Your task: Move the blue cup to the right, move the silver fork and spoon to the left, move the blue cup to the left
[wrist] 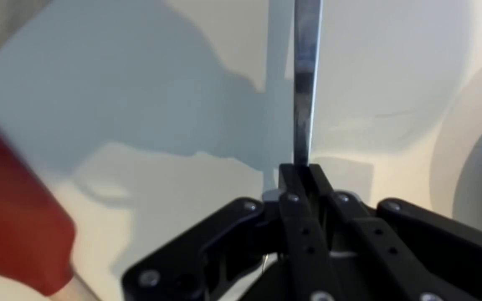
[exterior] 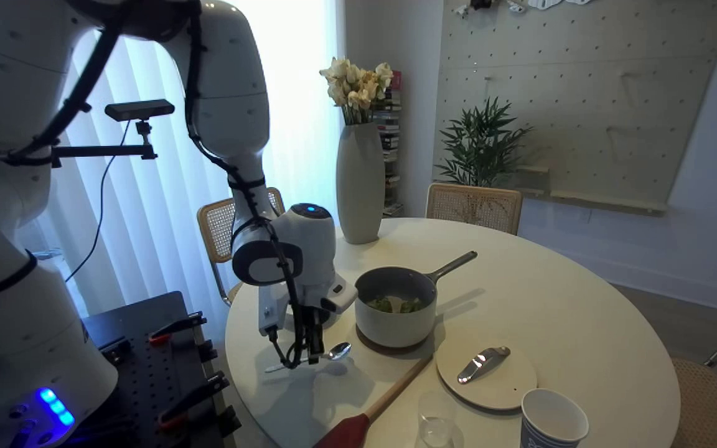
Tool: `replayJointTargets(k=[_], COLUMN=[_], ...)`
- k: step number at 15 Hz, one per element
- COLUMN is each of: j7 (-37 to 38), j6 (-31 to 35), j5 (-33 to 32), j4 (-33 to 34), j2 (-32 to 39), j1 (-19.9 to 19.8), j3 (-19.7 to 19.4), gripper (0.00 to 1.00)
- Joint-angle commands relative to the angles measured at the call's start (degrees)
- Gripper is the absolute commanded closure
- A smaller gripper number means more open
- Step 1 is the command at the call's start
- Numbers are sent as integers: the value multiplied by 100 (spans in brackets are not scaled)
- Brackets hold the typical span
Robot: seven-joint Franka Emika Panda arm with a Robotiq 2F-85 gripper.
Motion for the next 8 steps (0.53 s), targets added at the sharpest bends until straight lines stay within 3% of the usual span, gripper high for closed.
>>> replayJointTargets(k=[1, 4, 8], j7=[-381, -700, -659], j6=[-713, -1189, -1593], j5=[197, 413, 455], j4=[-45, 72, 221], j2=[-799, -1227, -1704], j1=[-229, -214, 335], j3=[298, 412, 145], gripper=[98, 98, 98])
